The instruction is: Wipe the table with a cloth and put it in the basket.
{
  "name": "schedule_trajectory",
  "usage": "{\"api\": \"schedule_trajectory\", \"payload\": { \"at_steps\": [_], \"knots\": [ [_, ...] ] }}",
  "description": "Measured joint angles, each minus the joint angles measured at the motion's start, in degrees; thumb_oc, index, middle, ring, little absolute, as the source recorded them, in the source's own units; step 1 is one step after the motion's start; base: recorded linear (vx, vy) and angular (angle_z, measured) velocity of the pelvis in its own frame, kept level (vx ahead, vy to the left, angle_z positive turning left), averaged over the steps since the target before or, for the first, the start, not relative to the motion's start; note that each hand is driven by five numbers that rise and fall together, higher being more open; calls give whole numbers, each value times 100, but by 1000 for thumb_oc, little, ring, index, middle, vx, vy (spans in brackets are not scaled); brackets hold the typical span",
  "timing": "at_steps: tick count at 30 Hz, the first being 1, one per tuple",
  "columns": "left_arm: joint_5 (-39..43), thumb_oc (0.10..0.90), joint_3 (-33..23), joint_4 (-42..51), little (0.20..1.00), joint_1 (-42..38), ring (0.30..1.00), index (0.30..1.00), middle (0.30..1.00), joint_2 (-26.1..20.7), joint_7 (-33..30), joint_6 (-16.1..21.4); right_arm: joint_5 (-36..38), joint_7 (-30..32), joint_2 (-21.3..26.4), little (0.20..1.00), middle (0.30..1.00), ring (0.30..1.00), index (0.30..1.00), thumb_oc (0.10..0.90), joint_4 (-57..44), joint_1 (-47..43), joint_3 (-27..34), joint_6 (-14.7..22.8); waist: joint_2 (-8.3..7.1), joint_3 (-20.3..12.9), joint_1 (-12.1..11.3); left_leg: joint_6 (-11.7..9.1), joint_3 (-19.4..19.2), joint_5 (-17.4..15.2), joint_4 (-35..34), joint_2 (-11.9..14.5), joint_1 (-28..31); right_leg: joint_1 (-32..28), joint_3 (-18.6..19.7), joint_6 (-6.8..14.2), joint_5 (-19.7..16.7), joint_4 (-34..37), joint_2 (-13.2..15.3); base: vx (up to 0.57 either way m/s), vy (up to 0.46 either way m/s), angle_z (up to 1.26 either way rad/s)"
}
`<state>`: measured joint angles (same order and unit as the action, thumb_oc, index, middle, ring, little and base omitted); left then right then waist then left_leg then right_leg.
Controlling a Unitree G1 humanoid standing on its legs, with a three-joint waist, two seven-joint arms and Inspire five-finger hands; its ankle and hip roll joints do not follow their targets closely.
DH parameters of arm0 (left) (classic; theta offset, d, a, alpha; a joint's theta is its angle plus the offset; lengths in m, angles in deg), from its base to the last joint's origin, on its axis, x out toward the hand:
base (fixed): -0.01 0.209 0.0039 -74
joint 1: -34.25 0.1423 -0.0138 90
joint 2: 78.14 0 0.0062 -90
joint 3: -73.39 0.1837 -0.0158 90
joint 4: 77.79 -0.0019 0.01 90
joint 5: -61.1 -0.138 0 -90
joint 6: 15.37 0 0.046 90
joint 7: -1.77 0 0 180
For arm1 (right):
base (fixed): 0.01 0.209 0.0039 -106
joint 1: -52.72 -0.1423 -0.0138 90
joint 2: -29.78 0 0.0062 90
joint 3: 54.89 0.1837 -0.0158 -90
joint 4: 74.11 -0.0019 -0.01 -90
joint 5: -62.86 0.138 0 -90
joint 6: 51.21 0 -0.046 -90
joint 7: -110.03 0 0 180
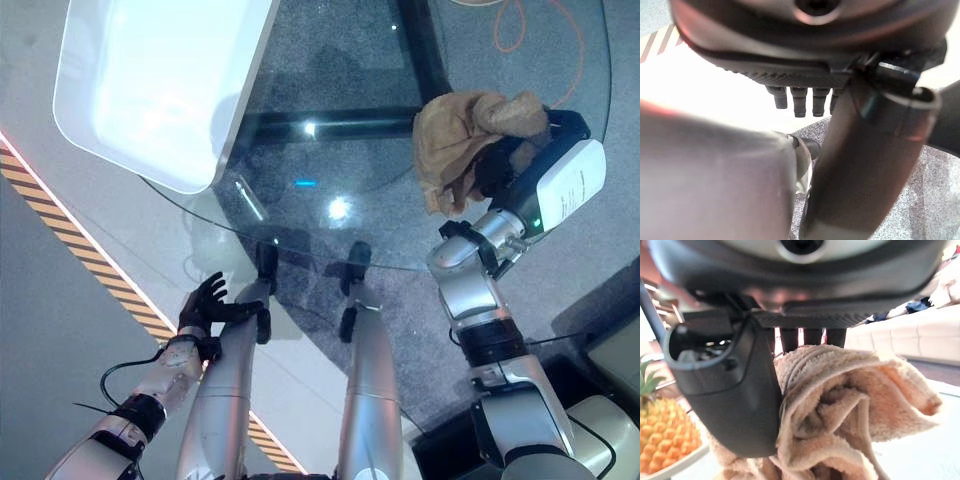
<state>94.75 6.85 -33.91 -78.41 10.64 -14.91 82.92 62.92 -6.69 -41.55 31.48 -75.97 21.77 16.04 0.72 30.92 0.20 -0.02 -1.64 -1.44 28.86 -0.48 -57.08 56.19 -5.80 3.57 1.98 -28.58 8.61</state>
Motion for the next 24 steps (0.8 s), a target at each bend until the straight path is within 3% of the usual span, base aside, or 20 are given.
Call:
{"api": "schedule_trajectory", "payload": {
  "at_steps": [5, 12, 24],
  "knots": [
    [40, 800, 1, -1, 900, 0, 900, 900, 900, 4, -2, -2, -98, -242, -36, 200, 300, 300, 300, 100, 215, -131, -174, -48, 1, 0, -16, -11, 4, 7, -44, -8, 0, 4, -4, -1, 0, -1, 7, 0, 0, 0],
    [55, 800, 1, -27, 900, 1, 900, 900, 900, 29, 3, -12, -759, -1082, -91, 200, 300, 300, 300, 100, 226, -430, -635, -66, 9, -5, -16, -50, 31, 33, -119, -1, 11, 17, -28, -18, 9, -3, -2, -1, 0, 0],
    [-73, 800, 1, -246, 900, 2, 900, 900, 900, 115, 116, 4, -1149, -2352, -140, 200, 300, 300, 300, 100, 326, -813, -900, -79, 75, -44, -69, -290, 134, 196, -389, 133, 218, -84, -174, -187, 61, -4, -87, -1, 0, 0]
  ]
}}
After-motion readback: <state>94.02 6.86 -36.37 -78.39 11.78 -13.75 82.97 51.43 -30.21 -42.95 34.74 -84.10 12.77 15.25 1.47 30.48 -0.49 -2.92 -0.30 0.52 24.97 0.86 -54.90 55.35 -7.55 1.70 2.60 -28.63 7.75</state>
